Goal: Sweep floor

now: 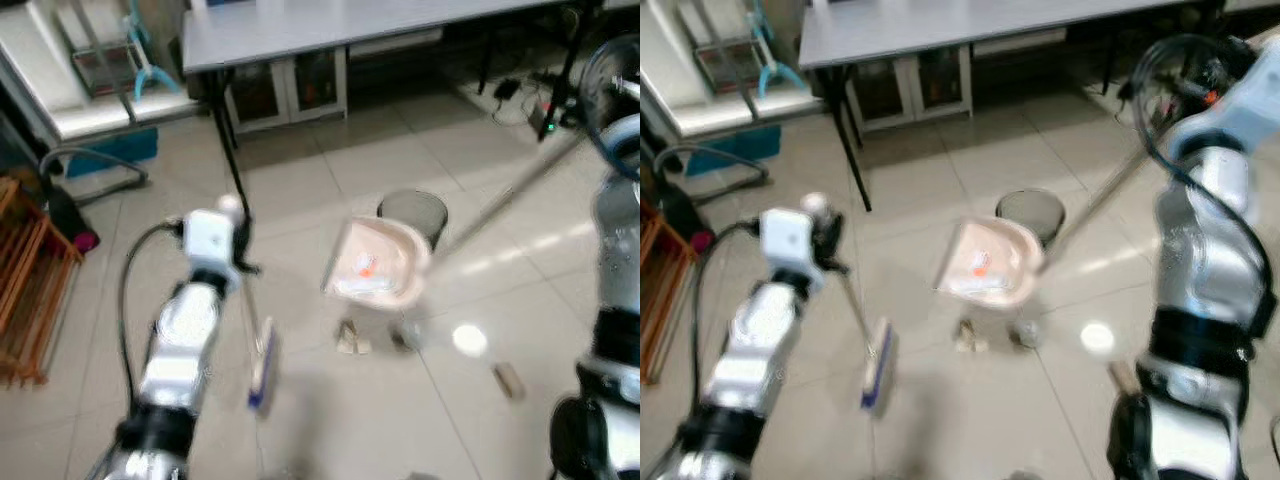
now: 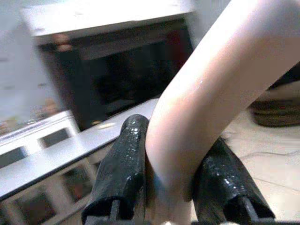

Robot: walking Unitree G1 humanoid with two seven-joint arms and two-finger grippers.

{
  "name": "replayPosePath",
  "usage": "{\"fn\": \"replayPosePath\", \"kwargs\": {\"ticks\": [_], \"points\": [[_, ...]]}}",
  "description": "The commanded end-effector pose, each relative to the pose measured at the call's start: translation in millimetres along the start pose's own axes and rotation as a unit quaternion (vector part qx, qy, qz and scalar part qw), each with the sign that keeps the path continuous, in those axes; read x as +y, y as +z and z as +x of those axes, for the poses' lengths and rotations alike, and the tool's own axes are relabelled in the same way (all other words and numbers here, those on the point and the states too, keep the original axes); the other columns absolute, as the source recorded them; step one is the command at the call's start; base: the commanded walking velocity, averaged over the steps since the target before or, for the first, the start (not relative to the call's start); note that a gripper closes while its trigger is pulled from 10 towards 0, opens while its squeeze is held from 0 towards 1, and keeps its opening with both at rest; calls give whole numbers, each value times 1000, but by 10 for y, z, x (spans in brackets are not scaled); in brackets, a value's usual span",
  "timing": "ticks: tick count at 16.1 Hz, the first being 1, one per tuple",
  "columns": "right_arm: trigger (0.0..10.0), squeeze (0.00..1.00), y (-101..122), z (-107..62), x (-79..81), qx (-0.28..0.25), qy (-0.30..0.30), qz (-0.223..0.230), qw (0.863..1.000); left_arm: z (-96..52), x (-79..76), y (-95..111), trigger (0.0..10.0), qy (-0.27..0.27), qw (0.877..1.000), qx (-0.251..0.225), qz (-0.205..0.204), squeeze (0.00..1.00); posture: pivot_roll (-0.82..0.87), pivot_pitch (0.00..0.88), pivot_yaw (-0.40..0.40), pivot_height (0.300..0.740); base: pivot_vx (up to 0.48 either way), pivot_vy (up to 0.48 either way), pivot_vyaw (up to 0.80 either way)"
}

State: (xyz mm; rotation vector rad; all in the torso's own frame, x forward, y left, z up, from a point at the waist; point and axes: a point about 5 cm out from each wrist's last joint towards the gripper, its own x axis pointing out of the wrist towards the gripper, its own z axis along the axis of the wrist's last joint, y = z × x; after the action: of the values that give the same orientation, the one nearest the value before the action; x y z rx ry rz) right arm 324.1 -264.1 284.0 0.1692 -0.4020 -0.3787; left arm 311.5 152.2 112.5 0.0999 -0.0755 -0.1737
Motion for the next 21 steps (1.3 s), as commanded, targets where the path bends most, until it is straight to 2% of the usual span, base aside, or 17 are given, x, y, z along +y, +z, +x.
{"fn": "replayPosePath", "kwargs": {"ticks": [1, 10, 19, 21], "points": [[10000, 0, 155, 8, 98, -39, 15, 11, 999, 37, 71, 126, 10000, 8, 1000, -27, 7, 0, -68, 0, 71, 740, 296, 0, -531], [10000, 0, 97, 3, 126, -33, 17, 13, 999, 38, 72, 124, 10000, 12, 1000, -27, 7, 0, -66, 0, 72, 740, 293, 0, 0], [10000, 0, 73, 2, 112, -32, 12, 13, 999, 34, 64, 127, 10000, 6, 1000, -29, 5, 0, -65, 0, 71, 740, 348, 0, -479], [10000, 0, 71, 3, 110, -33, 12, 13, 999, 34, 61, 127, 10000, 5, 1000, -29, 7, 0, -65, 0, 71, 740, 392, 0, 0]]}}
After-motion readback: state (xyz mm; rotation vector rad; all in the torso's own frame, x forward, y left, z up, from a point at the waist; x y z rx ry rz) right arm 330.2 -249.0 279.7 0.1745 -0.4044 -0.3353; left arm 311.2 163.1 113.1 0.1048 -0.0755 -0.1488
